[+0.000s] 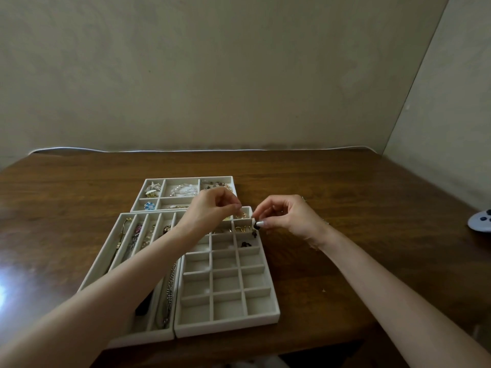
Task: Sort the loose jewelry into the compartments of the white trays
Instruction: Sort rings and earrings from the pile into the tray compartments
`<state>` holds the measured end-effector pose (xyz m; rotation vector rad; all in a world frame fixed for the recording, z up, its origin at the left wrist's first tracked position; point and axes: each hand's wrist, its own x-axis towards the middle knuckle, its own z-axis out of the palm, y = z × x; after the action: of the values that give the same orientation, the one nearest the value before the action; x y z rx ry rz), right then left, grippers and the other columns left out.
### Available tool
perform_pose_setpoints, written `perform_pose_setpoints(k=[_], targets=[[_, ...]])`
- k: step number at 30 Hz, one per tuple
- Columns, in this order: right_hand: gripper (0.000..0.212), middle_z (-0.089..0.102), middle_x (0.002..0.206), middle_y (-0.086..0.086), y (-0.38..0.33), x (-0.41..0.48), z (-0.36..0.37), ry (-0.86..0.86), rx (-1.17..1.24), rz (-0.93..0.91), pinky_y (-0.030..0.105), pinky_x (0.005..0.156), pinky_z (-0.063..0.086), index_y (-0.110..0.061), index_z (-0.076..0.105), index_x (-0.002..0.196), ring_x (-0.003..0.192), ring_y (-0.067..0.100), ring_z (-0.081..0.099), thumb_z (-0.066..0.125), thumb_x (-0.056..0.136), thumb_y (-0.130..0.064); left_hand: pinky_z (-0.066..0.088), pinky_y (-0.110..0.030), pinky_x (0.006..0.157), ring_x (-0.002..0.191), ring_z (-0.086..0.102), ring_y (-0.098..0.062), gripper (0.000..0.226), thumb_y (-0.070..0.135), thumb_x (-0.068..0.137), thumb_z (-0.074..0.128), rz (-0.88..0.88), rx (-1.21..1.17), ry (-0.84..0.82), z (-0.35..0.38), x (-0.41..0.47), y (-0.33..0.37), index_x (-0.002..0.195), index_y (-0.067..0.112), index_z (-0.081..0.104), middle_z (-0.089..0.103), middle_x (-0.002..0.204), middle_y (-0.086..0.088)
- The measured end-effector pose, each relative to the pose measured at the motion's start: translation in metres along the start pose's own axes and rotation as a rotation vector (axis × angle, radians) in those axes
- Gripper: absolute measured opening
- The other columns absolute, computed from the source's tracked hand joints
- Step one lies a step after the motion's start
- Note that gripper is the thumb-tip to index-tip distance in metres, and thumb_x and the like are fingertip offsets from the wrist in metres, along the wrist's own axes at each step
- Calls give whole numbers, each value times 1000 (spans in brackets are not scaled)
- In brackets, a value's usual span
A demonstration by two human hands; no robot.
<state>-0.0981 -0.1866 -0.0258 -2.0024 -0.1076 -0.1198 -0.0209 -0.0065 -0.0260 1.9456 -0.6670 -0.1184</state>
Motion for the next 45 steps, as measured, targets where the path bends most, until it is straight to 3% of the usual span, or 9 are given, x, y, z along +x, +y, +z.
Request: perform_pose_setpoints(k=[4,8,11,16,23,29,36,41,45], targets=[[16,66,84,5,-1,1,-7,36,31,5,22,66,54,-11,67,86,75,8,65,66,80,5,49,-32,67,66,56,-12,9,21,77,73,65,307,-116,-4,0,1,78,20,64,60,71,8],[16,66,83,4,-1,1,-10,50,31,14,22,67,55,-12,67,86,74,7,64,67,81,3,45,-25,72,84,50,-8,6,28,80,70,226,629,-293,-5,-2,5,84,27,66,56,88,11],[15,66,83,4,-1,1,-9,56,29,18,22,67,54,-11,67,87,75,8,64,68,81,2,31,-13,64,88,42,-3,16,41,81,66,313,808,-372,-1,-1,10,95,32,67,46,89,13],[17,66,84,2,-2,2,-2,33,7,9,20,65,53,-12,65,86,74,3,64,66,81,5,40,-17,67,86,52,-6,15,37,81,68,288,784,-353,-2,5,15,95,30,69,53,89,14],[19,66,87,2,1,7,1,25,-70,7,18,69,53,-16,65,83,74,-1,62,68,80,3,42,-26,83,95,51,-9,24,33,80,69,231,809,-600,-4,7,21,104,29,71,61,100,7],[19,66,88,3,2,7,1,12,-97,8,17,70,52,-17,65,83,75,-1,61,67,81,2,41,-26,77,90,54,-14,24,31,77,72,170,791,-545,0,9,15,97,17,72,62,102,-3],[18,66,87,1,1,8,-1,-36,-94,9,15,69,51,-17,64,84,74,-2,62,68,81,0,45,-31,82,90,54,-17,19,31,84,65,174,803,-493,2,11,8,94,15,67,58,103,-3],[18,66,85,0,2,8,0,-54,-106,18,16,69,52,-16,64,86,75,0,63,70,80,0,34,-21,77,86,42,-9,19,30,87,61,207,786,-504,1,11,5,95,13,64,44,97,4],[21,66,86,0,1,8,2,-71,-107,24,17,71,53,-13,64,90,75,0,63,71,77,3,36,-15,66,78,45,-9,20,26,88,61,211,688,-376,-7,12,8,94,7,64,45,91,5]])
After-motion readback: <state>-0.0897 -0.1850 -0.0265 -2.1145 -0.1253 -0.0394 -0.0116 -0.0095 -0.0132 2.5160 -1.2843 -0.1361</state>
